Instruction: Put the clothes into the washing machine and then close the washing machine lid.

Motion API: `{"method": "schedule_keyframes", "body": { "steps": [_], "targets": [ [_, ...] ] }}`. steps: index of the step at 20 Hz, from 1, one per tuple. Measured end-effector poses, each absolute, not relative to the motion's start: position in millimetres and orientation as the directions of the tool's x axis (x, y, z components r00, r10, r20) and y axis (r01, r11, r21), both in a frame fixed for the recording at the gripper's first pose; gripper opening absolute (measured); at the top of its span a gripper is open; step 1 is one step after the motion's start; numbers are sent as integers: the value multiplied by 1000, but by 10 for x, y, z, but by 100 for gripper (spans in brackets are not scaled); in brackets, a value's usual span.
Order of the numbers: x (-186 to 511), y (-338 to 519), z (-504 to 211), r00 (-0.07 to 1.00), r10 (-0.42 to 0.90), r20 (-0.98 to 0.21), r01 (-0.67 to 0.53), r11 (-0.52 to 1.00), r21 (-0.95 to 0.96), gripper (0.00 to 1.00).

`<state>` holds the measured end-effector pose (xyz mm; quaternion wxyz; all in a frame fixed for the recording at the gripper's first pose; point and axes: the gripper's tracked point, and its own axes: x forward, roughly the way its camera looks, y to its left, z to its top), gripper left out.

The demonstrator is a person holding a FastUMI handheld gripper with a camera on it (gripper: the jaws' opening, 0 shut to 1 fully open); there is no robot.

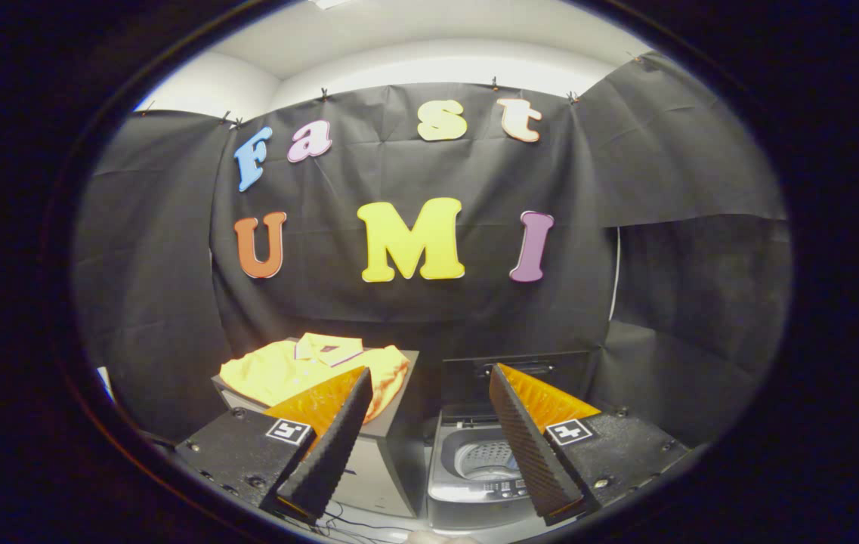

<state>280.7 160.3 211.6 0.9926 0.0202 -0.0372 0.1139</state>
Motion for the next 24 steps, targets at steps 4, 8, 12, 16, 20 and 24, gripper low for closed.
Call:
{"method": "schedule_keyframes", "body": {
  "steps": [4,8,12,16,20,24],
  "targets": [
    [3215,2140,2212,959,281,41,-283,958,55,98],
    [3528,2753,2288,936,352,22,-353,934,54,98],
    [3751,3302,2275,918,396,0,-395,917,59,98],
    [4012,3729,2118,911,407,-60,-403,912,76,98],
    [4311,4002,1915,913,388,-122,-379,921,91,98],
    [4569,4228,1656,906,367,-213,-351,930,108,98]
  ]
}}
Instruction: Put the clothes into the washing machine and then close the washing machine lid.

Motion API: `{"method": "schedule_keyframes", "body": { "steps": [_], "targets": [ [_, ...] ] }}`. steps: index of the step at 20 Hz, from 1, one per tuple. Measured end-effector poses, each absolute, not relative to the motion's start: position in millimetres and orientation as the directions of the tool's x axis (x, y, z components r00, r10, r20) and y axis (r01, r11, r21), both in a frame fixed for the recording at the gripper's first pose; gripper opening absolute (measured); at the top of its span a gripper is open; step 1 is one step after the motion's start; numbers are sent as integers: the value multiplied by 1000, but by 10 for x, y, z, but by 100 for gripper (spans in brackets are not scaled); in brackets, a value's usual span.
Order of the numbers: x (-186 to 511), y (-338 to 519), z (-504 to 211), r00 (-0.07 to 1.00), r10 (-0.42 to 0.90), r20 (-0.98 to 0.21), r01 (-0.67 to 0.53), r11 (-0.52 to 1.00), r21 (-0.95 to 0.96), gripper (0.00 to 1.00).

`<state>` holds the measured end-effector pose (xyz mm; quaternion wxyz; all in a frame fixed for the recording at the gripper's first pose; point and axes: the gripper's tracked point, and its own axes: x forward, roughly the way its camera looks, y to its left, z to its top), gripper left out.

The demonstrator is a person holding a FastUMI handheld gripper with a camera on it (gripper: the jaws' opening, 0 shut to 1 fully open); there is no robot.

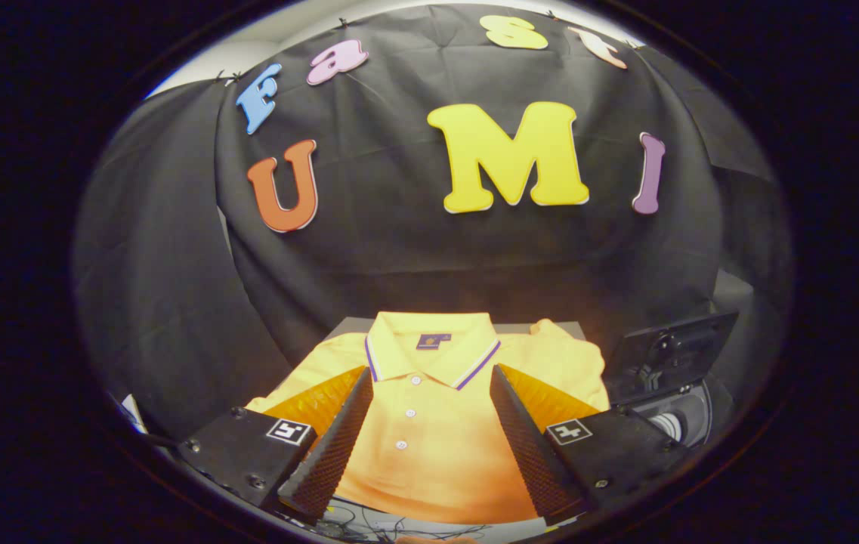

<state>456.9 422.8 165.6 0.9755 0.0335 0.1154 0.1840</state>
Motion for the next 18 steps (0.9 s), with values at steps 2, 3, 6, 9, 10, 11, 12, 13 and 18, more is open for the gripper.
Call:
{"method": "schedule_keyframes", "body": {
  "steps": [2,3,6,9,10,11,12,13,18],
  "targets": [
    [4679,4351,1531,902,353,-249,-338,936,103,98],
    [4721,4399,1476,898,349,-267,-335,937,96,98],
    [4853,4537,1324,896,321,-308,-318,946,61,98],
    [4953,4635,1094,872,312,-376,-317,947,51,98],
    [4973,4644,997,863,300,-406,-309,950,46,98],
    [5001,4664,1044,876,294,-382,-308,951,26,98],
    [4982,4682,1022,874,286,-393,-308,951,6,98],
    [4949,4692,1036,881,282,-380,-306,952,-3,98],
    [4987,4696,998,867,278,-414,-301,954,12,99]
  ]
}}
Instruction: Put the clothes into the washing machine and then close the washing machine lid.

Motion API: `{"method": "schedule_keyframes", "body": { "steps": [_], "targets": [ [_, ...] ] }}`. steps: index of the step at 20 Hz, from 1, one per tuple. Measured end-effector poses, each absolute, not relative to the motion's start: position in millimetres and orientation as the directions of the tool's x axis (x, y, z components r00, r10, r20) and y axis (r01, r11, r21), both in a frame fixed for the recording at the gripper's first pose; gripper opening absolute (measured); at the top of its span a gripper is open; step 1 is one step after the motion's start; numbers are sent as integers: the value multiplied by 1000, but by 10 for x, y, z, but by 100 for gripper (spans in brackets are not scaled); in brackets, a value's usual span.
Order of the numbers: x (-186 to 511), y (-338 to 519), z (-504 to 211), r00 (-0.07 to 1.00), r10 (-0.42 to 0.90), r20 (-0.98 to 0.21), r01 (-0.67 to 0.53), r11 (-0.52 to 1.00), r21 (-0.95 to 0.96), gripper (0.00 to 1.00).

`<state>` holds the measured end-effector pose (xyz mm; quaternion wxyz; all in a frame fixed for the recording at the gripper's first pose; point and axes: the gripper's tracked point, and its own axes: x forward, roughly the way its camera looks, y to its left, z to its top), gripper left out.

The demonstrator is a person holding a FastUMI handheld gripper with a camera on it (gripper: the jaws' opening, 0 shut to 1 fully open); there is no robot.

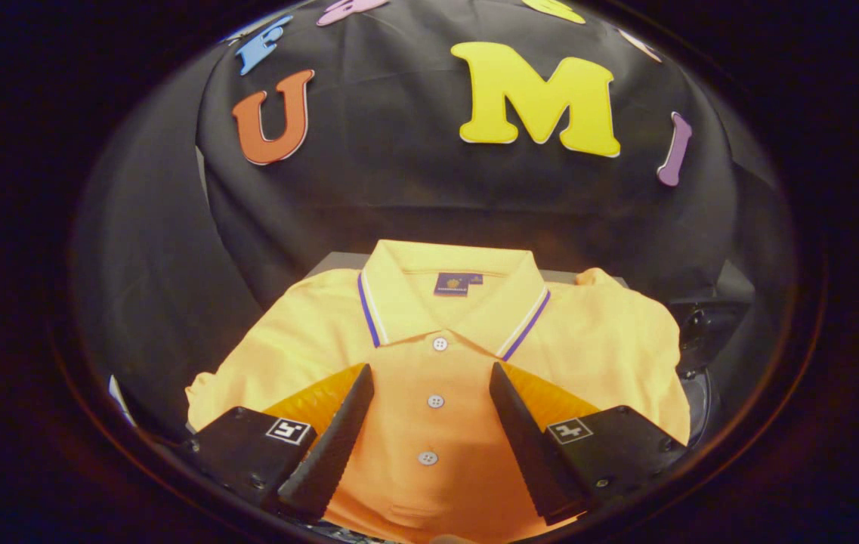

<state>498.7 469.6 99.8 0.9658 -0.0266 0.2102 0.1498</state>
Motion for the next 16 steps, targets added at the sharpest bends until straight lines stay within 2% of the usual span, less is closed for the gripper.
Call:
{"method": "schedule_keyframes", "body": {
  "steps": [5,9,13,16],
  "targets": [
    [4975,4681,969,844,289,-451,-320,948,10,97],
    [4954,4622,967,811,290,-508,-347,938,-20,87],
    [4988,4525,973,778,336,-530,-393,919,5,59],
    [4970,4394,967,771,343,-536,-390,920,28,30]
  ]
}}
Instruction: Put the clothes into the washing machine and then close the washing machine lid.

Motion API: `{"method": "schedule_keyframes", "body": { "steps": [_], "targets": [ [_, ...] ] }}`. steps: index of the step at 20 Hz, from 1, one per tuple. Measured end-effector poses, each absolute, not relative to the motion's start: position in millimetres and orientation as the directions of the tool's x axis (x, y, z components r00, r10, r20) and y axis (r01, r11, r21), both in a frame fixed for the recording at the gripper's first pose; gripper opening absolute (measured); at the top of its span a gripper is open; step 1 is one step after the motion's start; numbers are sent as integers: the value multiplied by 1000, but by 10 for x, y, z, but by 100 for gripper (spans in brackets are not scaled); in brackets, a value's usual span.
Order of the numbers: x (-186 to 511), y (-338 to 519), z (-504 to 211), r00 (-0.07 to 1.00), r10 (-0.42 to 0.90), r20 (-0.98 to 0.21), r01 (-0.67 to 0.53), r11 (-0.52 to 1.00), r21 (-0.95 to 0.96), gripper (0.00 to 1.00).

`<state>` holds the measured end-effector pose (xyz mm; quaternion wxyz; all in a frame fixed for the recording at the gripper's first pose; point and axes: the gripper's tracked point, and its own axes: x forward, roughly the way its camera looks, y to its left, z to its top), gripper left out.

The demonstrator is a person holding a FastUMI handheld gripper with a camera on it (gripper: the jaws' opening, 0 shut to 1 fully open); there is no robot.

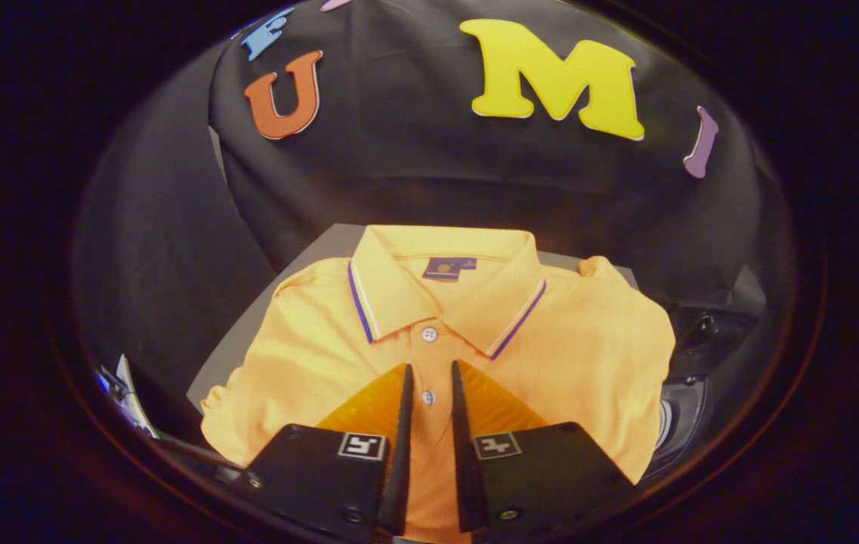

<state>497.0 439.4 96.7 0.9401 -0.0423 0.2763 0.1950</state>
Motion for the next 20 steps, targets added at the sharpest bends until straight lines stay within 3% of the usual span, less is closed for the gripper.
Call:
{"method": "schedule_keyframes", "body": {
  "steps": [2,6,20],
  "targets": [
    [4931,4367,989,767,361,-530,-406,913,35,14],
    [4880,4252,1000,773,398,-494,-434,900,46,6],
    [3502,3077,1851,887,440,-144,-435,898,64,5]
  ]
}}
